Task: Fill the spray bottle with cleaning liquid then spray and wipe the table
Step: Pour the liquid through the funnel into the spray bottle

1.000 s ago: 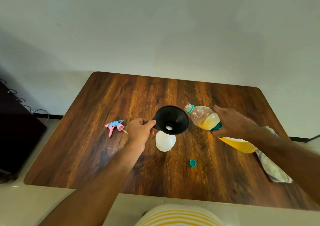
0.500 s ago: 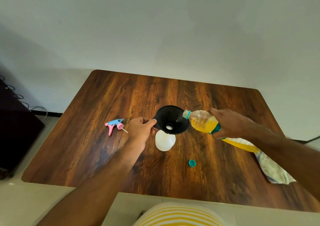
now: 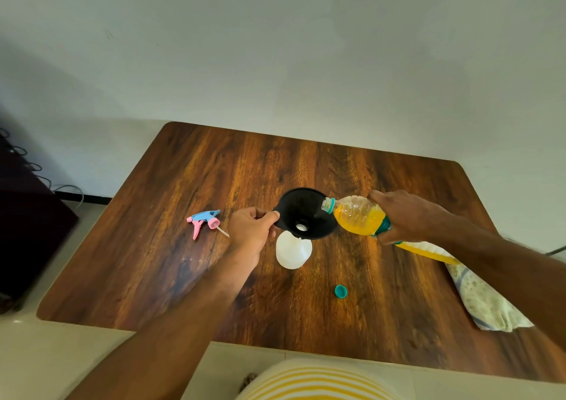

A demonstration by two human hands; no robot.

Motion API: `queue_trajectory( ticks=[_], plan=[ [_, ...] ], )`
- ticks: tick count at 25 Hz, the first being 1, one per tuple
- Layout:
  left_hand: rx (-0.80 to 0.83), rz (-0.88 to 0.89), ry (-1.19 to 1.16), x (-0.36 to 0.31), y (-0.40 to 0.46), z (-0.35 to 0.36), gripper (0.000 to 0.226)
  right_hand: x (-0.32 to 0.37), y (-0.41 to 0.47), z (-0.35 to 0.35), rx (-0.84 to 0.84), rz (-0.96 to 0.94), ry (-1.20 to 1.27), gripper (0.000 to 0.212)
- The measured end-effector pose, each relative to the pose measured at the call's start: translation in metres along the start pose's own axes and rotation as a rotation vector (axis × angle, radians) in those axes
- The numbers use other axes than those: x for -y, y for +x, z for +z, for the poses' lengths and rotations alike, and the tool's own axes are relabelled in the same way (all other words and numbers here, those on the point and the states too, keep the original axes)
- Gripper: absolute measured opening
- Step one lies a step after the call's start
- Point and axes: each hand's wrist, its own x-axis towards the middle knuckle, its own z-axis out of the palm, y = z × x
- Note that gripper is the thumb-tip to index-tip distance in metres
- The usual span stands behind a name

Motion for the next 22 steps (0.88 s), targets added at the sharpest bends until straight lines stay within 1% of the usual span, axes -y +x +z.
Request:
queue_trajectory(
  ticks=[22],
  plan=[
    [0.01, 0.008, -0.007, 0.001, 0.003, 0.001, 0.007, -0.001, 0.008, -0.009, 0.028, -0.004, -0.101, 0.078]
  ],
)
